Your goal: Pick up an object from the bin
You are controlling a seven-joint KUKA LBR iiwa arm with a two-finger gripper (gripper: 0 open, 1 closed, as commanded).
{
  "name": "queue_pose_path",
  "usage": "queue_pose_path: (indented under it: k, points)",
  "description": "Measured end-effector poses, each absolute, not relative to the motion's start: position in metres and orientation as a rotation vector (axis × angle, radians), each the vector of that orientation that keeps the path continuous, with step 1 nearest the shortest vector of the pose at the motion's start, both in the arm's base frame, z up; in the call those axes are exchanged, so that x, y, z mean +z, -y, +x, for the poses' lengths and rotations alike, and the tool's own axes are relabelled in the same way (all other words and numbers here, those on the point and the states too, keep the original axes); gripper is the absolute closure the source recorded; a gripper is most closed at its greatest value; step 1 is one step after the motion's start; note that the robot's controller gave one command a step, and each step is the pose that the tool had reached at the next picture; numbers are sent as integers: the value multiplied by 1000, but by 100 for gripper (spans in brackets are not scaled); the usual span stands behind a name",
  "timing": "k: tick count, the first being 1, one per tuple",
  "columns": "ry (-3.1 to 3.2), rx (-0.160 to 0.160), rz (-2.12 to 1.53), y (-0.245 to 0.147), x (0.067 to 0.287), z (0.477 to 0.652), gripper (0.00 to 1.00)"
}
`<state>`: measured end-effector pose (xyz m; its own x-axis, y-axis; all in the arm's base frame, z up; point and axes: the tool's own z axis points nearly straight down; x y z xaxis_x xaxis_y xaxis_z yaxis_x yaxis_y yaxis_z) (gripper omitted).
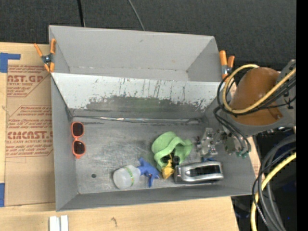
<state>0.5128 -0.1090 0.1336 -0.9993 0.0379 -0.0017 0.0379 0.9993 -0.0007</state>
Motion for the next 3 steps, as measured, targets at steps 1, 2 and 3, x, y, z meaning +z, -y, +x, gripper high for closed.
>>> queue_pose_path:
  k: [1, 2, 3]
  points:
    - [-3122, -4, 61, 109, 136, 517, 0]
    - [-3139, -1, 59, 109, 134, 513, 100]
    - [-3121, -4, 61, 109, 136, 517, 0]
